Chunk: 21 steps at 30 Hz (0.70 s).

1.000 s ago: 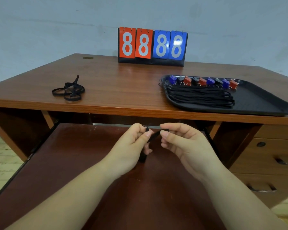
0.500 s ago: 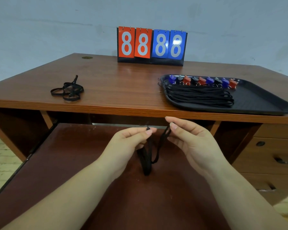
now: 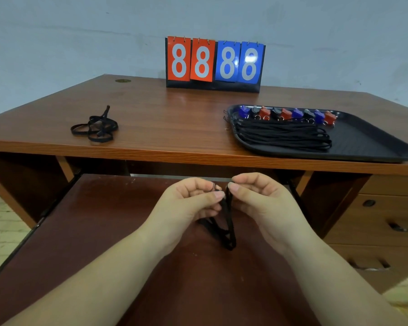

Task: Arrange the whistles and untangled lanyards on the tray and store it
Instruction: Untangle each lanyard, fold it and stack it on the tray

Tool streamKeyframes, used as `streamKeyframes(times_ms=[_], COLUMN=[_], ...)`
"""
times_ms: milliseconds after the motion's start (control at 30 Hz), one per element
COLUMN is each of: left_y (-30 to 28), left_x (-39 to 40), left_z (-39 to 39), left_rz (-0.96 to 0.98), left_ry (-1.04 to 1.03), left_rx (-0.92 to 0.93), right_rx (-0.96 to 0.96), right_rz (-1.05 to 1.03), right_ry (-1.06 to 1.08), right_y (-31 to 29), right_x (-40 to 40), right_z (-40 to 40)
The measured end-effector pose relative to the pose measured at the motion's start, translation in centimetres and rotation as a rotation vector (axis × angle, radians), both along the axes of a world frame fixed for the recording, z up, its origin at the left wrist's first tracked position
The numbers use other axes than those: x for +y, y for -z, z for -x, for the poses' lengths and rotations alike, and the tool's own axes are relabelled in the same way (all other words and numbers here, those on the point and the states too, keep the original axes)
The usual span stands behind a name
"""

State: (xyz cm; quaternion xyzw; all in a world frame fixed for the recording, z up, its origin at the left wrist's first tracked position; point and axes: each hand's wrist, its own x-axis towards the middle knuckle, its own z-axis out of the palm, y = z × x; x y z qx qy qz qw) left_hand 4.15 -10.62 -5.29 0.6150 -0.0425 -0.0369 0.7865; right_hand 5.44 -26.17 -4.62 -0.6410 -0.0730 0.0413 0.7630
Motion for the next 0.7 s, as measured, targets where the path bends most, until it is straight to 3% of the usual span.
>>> streamKeyframes(times_ms=[433,700], left_y=[-0.14,-0.30], left_x=[0.02,-0.08], left_z=[0.28,0.47], left_rz=[0.056,0.062], left_ry=[0.093,0.108], left_rx=[0.009,-0.018], right_rx=[0.070,0.133], right_rz=[-0.041,0.058], right_ry=[-0.081,-0.123], right_y=[-0.27,-0.05], right_x=[0.23,0.45], right_z=[0.29,0.62])
